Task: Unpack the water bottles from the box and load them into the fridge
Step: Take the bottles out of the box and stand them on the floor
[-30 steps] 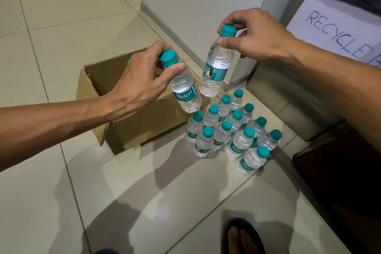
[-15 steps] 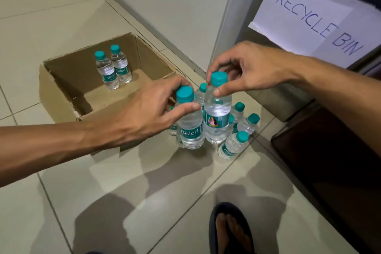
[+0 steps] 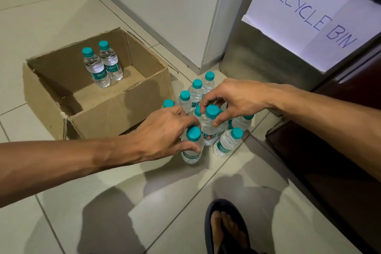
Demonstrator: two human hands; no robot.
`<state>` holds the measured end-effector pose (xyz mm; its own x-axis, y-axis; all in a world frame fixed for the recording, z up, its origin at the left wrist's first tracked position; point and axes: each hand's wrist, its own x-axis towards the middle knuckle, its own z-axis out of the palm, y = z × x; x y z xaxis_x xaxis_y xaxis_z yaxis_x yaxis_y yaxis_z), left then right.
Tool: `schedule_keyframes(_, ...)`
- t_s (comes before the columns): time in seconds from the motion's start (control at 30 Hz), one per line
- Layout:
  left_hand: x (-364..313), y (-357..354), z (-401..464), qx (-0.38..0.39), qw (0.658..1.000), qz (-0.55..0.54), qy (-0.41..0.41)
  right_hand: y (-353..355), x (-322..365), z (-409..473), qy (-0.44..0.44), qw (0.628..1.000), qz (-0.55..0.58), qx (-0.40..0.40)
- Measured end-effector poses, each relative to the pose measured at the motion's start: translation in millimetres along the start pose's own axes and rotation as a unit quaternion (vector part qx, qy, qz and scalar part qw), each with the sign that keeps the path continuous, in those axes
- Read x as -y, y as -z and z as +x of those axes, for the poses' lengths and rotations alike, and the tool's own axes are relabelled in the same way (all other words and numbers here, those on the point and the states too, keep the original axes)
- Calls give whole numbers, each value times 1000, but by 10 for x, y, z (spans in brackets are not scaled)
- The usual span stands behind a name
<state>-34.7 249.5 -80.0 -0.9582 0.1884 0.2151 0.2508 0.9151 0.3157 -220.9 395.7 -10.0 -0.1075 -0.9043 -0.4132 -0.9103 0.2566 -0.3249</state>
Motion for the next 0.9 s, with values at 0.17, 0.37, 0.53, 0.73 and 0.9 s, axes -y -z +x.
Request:
schedule_keyframes(0.17,-40,-84,108,39,999,28,25,-145,-97,65,18,997,-77,5)
schedule_keyframes(0.37,-45,-167,164,56,996,44,51,-255,-136,134,29,993,-112,3)
schedule_keyframes(0.53,-58,-254,152,74,994,60,50,-400,-209,204,48,991,-128,9)
schedule_keyframes(0.73,-44,-327,147,79,992,90,35,-508,-229,258,67,989,-133,14)
schedule_keyframes(0.9,-2,-370,159,84,992,92,32,-543,-233,281,64,987,-146,34)
